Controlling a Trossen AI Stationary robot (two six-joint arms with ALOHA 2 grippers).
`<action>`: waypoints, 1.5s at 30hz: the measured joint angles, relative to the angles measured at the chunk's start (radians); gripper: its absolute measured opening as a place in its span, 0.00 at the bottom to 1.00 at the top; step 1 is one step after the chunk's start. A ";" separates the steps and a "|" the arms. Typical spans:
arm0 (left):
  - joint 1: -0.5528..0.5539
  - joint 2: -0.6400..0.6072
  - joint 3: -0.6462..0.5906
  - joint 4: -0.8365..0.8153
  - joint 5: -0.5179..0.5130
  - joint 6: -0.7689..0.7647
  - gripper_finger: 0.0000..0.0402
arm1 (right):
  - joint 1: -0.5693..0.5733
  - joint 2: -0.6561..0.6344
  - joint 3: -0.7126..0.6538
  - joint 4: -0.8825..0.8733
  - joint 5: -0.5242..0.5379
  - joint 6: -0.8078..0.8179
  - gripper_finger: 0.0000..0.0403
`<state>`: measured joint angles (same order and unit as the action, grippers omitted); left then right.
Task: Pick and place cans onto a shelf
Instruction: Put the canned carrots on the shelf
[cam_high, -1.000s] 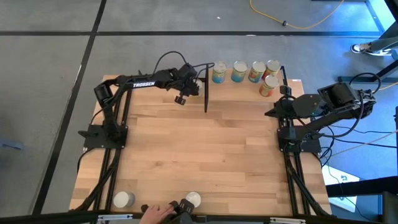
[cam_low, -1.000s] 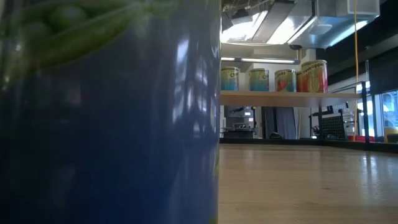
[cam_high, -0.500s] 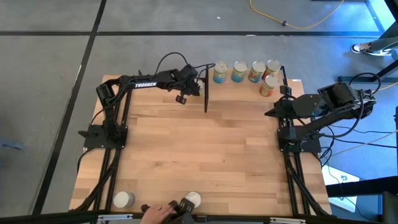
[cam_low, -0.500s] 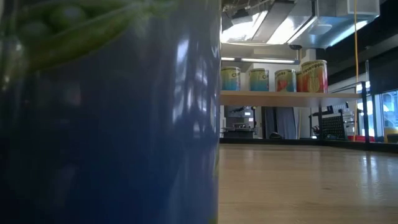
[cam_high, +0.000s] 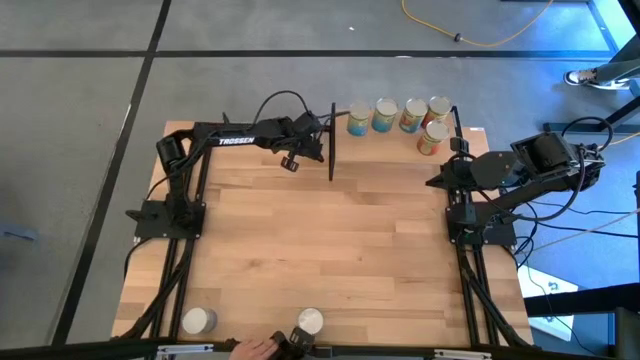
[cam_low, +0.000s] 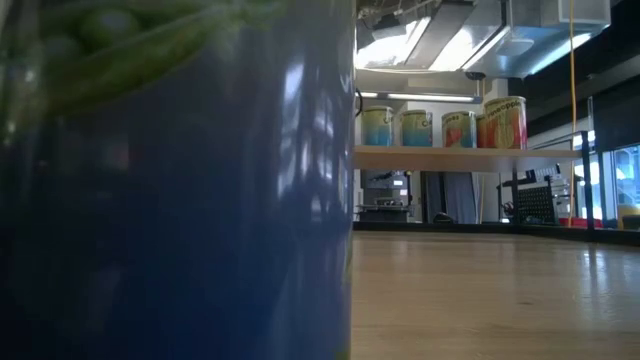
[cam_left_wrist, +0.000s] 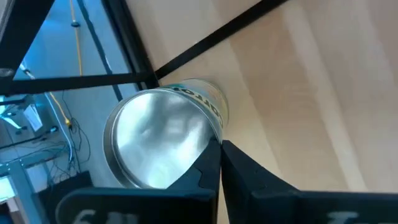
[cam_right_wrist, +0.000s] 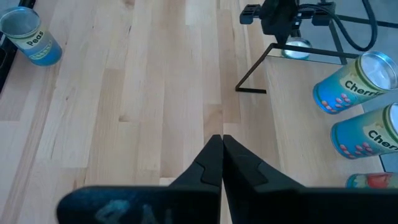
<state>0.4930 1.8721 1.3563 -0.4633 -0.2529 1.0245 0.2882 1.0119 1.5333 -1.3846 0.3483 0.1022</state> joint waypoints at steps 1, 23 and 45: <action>-0.007 0.000 0.003 -0.009 -0.002 0.000 0.00 | 0.000 0.000 0.000 0.000 0.000 0.001 0.02; -0.135 -0.004 0.382 -0.603 -0.079 -0.166 0.00 | 0.000 0.000 0.000 0.003 -0.001 -0.001 0.02; -0.392 -0.008 0.969 -0.960 -0.110 -0.224 0.00 | 0.000 0.000 0.000 0.003 -0.001 -0.006 0.02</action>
<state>0.1007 1.8637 2.3254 -1.4228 -0.3631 0.8002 0.2886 1.0119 1.5333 -1.3819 0.3470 0.0963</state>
